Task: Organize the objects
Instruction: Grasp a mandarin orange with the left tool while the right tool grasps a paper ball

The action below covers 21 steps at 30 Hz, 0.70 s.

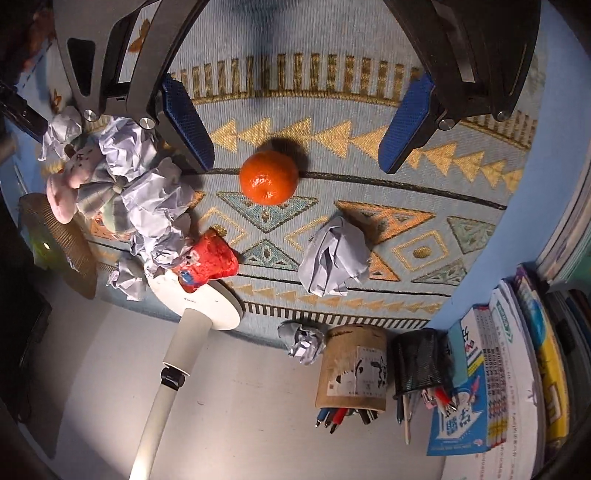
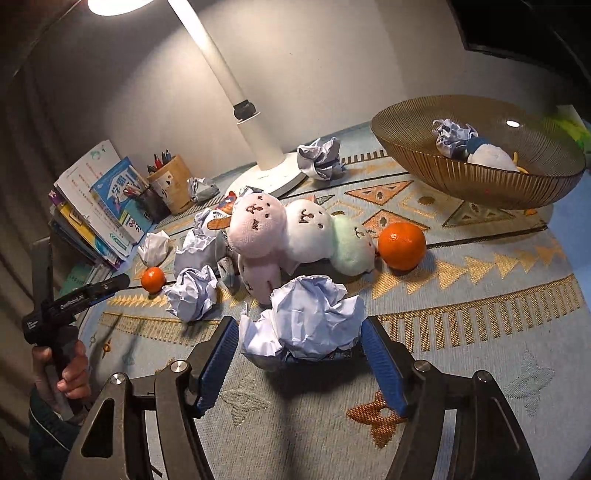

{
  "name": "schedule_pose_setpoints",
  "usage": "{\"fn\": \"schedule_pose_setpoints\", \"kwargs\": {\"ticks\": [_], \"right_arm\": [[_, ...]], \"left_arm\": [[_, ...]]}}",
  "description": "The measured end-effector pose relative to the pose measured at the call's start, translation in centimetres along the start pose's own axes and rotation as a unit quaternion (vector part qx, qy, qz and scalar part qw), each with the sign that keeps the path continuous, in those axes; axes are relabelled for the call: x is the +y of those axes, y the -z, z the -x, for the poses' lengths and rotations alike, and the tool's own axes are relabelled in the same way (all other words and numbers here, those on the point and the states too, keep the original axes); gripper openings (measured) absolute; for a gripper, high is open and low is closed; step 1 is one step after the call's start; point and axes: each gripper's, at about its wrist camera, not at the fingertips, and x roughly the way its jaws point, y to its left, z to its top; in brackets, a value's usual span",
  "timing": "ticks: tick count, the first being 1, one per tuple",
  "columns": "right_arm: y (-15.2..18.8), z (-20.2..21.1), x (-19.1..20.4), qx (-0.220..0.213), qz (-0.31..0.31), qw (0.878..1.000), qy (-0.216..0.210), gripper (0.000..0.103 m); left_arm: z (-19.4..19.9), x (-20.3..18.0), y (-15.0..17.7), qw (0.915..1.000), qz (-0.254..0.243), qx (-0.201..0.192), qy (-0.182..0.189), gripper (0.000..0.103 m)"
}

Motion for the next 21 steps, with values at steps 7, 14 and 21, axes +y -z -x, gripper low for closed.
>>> {"fn": "schedule_pose_setpoints", "kwargs": {"ticks": [7,14,21], "right_arm": [[-0.1,-0.9,1.2,0.008,0.032,0.999,0.022,0.088],[-0.3,-2.0,0.9,0.029,0.021,0.998,0.042,0.088],[-0.5,-3.1,1.9,0.039,0.037,0.997,0.056,0.066]], "left_arm": [[-2.3,-1.0,-0.5,0.9999,-0.011,0.004,0.006,0.087],[-3.0,-2.1,0.0,0.9989,-0.040,0.019,-0.013,0.049],[-2.7,-3.2,0.1,0.9974,-0.068,0.009,-0.023,0.036]]}}
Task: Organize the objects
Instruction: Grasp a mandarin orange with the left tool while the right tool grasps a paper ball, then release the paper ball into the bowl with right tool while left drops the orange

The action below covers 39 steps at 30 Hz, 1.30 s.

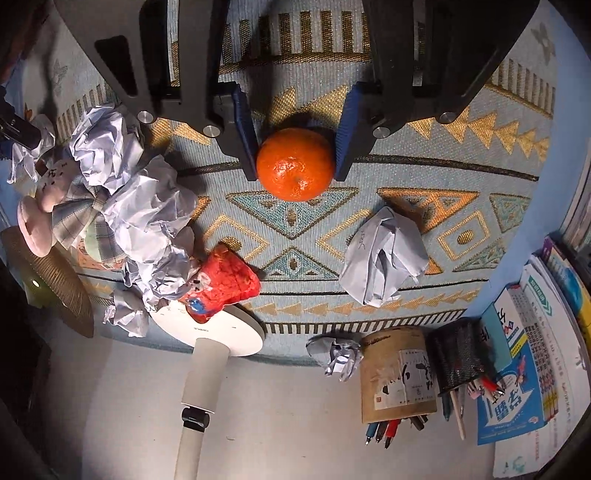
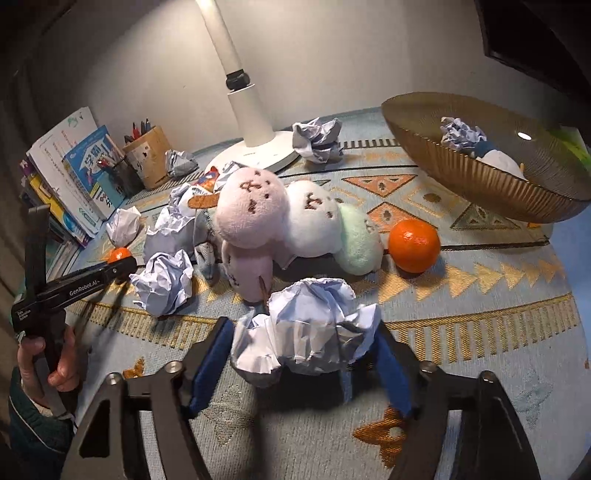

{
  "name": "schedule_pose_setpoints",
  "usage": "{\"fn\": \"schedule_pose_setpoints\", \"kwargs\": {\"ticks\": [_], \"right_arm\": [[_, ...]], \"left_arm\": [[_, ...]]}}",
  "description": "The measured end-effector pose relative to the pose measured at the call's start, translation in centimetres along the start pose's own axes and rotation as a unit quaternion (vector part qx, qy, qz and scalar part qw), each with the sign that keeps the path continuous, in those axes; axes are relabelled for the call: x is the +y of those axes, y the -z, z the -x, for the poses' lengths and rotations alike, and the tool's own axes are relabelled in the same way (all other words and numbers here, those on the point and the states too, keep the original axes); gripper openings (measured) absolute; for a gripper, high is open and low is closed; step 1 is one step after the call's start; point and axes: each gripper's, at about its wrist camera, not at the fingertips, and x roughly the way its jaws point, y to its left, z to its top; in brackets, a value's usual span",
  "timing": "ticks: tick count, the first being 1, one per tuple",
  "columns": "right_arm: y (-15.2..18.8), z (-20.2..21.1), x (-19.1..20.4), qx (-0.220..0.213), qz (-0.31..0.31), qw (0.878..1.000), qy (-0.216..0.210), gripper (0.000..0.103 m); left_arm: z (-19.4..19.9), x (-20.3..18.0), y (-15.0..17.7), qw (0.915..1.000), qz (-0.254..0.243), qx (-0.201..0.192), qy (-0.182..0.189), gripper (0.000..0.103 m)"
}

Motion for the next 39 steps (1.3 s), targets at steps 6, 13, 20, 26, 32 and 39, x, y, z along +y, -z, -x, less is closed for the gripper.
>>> {"fn": "schedule_pose_setpoints", "kwargs": {"ticks": [6,13,20,26,32,39], "right_arm": [[0.3,0.8,1.0,-0.027,0.026,0.999,0.022,0.059],[1.4,4.1,0.4,-0.082,0.015,0.997,-0.004,0.058],[1.0,10.7,-2.3,-0.140,-0.010,0.990,0.005,0.058],[-1.8,16.7,-5.6,-0.200,-0.037,0.979,0.015,0.058],[-5.5,18.6,-9.0,-0.236,-0.066,0.969,0.018,0.058],[-10.1,15.3,-14.2,-0.266,-0.122,0.954,0.068,0.059]], "left_arm": [[1.2,-0.2,0.1,0.9993,-0.011,-0.035,0.005,0.036],[4.7,-1.2,2.2,0.9972,0.001,-0.075,-0.004,0.036],[9.8,-4.2,3.2,0.9921,0.018,-0.103,0.068,0.036],[14.0,-9.2,-1.4,0.9797,-0.005,-0.153,0.130,0.036],[14.8,-16.0,-7.4,0.9635,-0.032,-0.184,0.192,0.036],[9.1,-24.2,-12.1,0.9546,-0.056,-0.173,0.236,0.036]]}}
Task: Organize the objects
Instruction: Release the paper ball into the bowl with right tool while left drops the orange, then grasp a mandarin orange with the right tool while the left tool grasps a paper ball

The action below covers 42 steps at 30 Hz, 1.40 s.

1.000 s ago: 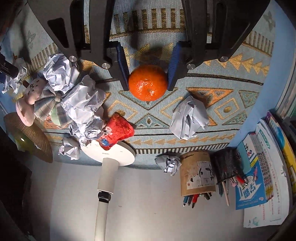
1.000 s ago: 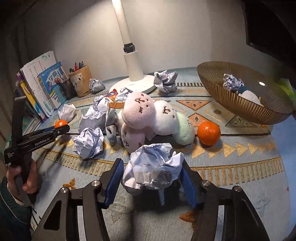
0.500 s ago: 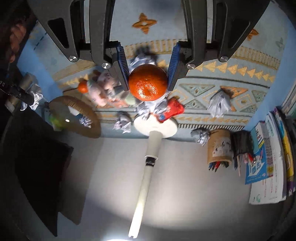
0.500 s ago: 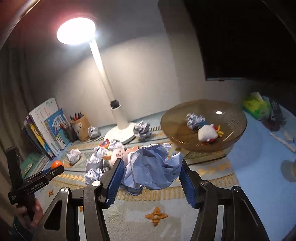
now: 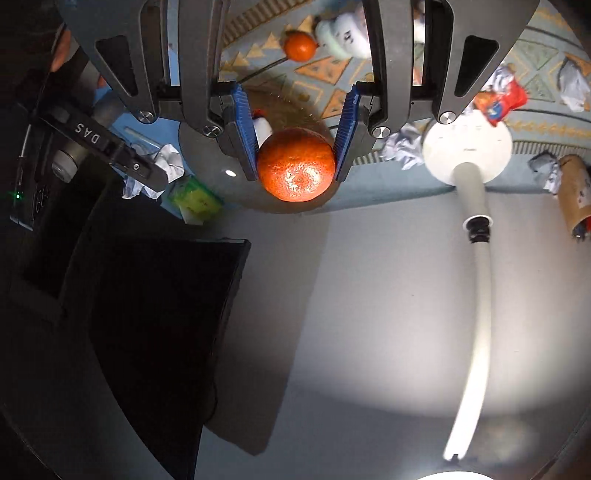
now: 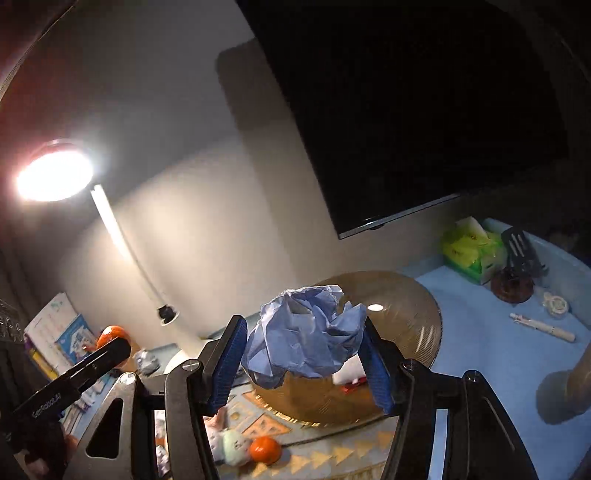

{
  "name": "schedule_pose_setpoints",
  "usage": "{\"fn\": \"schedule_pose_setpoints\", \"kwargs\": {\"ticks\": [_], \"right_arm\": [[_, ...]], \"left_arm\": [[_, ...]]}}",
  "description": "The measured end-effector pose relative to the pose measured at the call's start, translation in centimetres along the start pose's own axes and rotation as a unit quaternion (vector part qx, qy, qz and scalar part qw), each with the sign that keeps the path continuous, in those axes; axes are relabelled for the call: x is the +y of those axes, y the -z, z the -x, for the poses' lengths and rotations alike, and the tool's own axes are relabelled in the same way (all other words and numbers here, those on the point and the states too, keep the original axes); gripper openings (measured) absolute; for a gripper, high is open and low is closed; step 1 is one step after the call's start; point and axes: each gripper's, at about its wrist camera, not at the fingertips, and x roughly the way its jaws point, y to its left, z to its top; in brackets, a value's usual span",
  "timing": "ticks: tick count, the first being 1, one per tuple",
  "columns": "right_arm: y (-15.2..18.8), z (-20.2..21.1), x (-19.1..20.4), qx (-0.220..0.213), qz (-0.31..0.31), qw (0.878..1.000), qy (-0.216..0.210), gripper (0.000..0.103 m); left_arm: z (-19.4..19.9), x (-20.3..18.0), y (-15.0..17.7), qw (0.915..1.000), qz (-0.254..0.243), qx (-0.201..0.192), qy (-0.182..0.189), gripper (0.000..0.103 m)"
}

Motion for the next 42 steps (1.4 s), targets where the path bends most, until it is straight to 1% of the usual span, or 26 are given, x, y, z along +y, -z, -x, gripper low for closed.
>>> {"fn": "schedule_pose_setpoints", "kwargs": {"ticks": [2,4,8,10,12,13,16,17,18,19,20,21,23,26,30,32,34,36,37,40,42], "right_arm": [[0.2,-1.8,-1.0,-0.018,-0.006,0.999,0.031,0.059],[0.7,-3.4,-2.0,-0.023,-0.012,0.998,0.050,0.059],[1.5,-5.8,-3.6,-0.002,-0.026,0.998,0.060,0.059],[1.5,-6.3,-4.0,0.005,-0.025,0.998,0.065,0.059],[1.5,-6.8,-4.5,0.014,-0.028,0.997,0.069,0.060],[1.5,-7.2,-4.7,0.022,-0.034,0.997,0.065,0.062],[1.8,-8.1,-5.3,0.048,-0.047,0.996,0.055,0.073],[1.9,-8.3,-5.4,0.053,-0.047,0.996,0.057,0.074],[1.9,-8.4,-5.4,0.056,-0.046,0.996,0.059,0.074],[2.0,-8.5,-5.4,0.058,-0.045,0.996,0.057,0.078],[2.0,-8.5,-5.4,0.059,-0.045,0.996,0.054,0.089],[2.1,-8.5,-5.4,0.058,-0.047,0.996,0.052,0.092],[2.2,-8.2,-5.4,0.048,-0.048,0.996,0.051,0.093],[2.3,-8.2,-5.3,0.045,-0.044,0.996,0.064,0.093],[2.6,-7.9,-5.4,0.041,-0.046,0.996,0.060,0.093],[2.7,-7.3,-5.3,0.030,-0.045,0.997,0.056,0.093],[3.0,-6.8,-5.0,0.017,-0.032,0.997,0.071,0.093],[3.4,-6.4,-4.6,0.014,-0.024,0.996,0.082,0.093],[3.7,-6.1,-4.5,0.015,-0.027,0.996,0.083,0.093],[4.9,-5.0,-3.8,0.025,-0.041,0.996,0.070,0.093],[6.0,-4.2,-2.8,0.036,-0.039,0.997,0.057,0.093]], "left_arm": [[-2.9,-0.4,0.2,0.9998,0.005,0.011,0.013,0.036],[-5.7,-0.8,0.6,0.9996,0.005,0.025,0.014,0.036],[-9.8,-0.7,1.6,0.9983,0.016,0.052,0.019,0.036],[-11.1,-0.6,2.1,0.9973,0.022,0.066,0.024,0.036],[-11.7,-0.8,2.7,0.9968,0.015,0.076,0.022,0.036],[-12.0,-1.0,2.9,0.9966,0.009,0.080,0.020,0.036],[-12.5,-1.2,3.2,0.9961,0.002,0.086,0.018,0.037],[-12.7,-1.0,3.3,0.9958,0.006,0.090,0.017,0.038],[-12.8,-0.8,3.3,0.9955,0.011,0.092,0.021,0.043],[-12.8,-0.5,3.3,0.9952,0.017,0.093,0.024,0.062],[-12.6,-0.3,3.3,0.9952,0.022,0.091,0.027,0.081],[-12.1,0.0,3.3,0.9959,0.029,0.081,0.028,0.085],[-11.4,0.5,3.0,0.9962,0.036,0.070,0.039,0.094],[-10.8,0.9,2.4,0.9959,0.047,0.061,0.046,0.094],[-9.2,0.7,1.8,0.9958,0.052,0.051,0.055,0.094],[-7.6,0.6,1.7,0.9962,0.050,0.041,0.058,0.094],[-5.7,0.6,1.6,0.9968,0.047,0.032,0.057,0.094],[-3.7,0.7,1.7,0.9974,0.041,0.026,0.053,0.094],[-2.7,0.7,1.8,0.9979,0.035,0.024,0.049,0.094],[0.6,1.6,2.2,0.9995,0.015,0.014,0.023,0.094],[3.2,2.5,2.7,1.0000,0.005,0.005,0.000,0.099]]}}
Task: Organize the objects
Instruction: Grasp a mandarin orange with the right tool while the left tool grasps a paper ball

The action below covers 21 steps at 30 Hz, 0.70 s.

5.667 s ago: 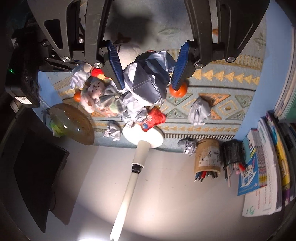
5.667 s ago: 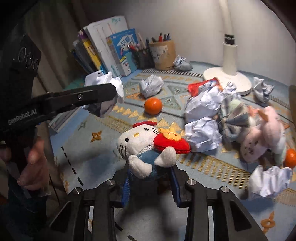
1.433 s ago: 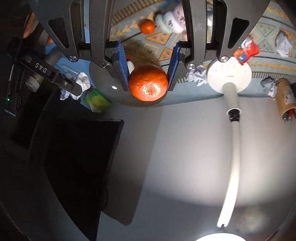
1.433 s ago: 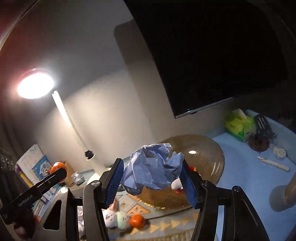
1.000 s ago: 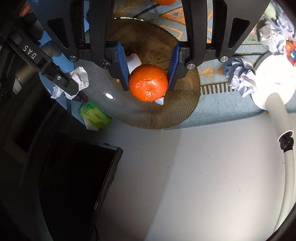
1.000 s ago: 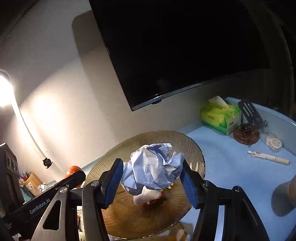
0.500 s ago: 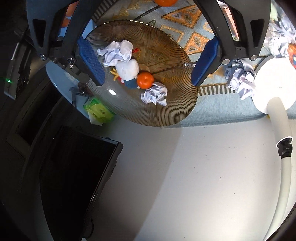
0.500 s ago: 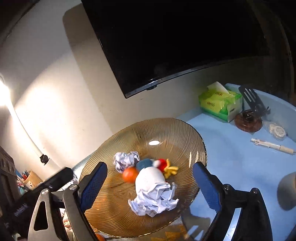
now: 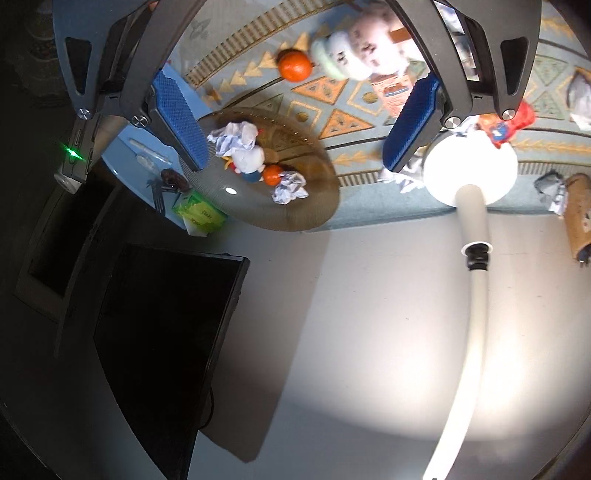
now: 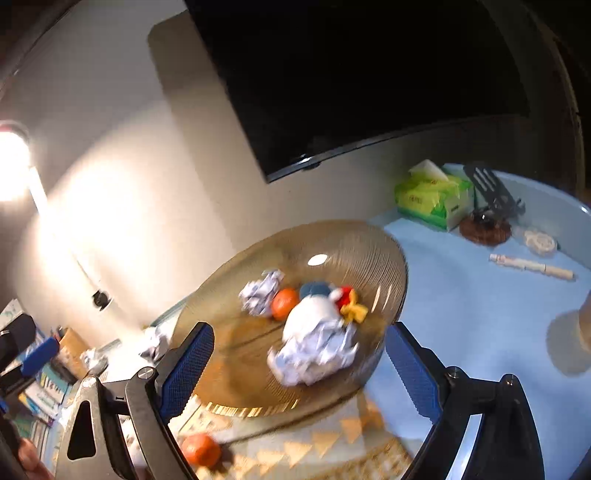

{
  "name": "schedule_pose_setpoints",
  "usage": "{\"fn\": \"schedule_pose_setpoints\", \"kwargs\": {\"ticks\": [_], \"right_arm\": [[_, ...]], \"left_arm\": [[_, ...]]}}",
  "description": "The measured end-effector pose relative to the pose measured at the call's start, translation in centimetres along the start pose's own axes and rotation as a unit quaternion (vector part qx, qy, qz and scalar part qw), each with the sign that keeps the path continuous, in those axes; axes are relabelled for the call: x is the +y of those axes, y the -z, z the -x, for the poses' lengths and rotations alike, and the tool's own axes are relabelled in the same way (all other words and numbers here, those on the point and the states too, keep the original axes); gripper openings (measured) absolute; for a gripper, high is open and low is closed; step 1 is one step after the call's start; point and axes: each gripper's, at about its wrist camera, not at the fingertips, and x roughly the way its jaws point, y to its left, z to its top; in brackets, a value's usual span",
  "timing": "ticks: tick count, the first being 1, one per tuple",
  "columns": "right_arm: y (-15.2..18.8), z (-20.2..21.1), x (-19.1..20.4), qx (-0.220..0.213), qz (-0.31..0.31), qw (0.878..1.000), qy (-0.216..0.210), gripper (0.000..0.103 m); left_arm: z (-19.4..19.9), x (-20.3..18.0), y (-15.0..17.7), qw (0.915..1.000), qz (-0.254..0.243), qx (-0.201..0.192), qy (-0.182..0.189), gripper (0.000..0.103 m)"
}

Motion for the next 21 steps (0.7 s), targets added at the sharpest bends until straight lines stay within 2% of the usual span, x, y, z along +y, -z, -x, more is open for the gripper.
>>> {"fn": "schedule_pose_setpoints", "kwargs": {"ticks": [1,3,7,13,17,21], "right_arm": [[0.7,0.5,0.6,0.006,0.005,1.000,-0.009,0.093],[2.0,1.7,1.8,0.011,0.018,0.999,-0.024,0.093],[4.2,3.7,4.3,0.018,0.049,0.997,-0.053,0.098],[6.7,4.4,7.8,0.038,0.097,0.992,-0.077,0.100],[8.4,3.5,8.7,0.055,0.113,0.989,-0.074,0.100],[9.1,1.9,8.6,0.086,0.117,0.987,-0.067,0.100]], "left_arm": [[1.4,0.6,0.4,0.9999,-0.001,-0.007,-0.014,0.102],[3.9,2.1,1.3,0.9987,0.000,-0.022,-0.047,0.102],[8.1,6.0,3.5,0.9938,0.019,-0.024,-0.107,0.102],[11.3,12.8,8.0,0.9780,0.068,-0.006,-0.197,0.102],[12.2,17.6,10.9,0.9663,0.123,0.004,-0.226,0.102],[12.3,19.9,12.2,0.9591,0.143,0.006,-0.244,0.102]]}}
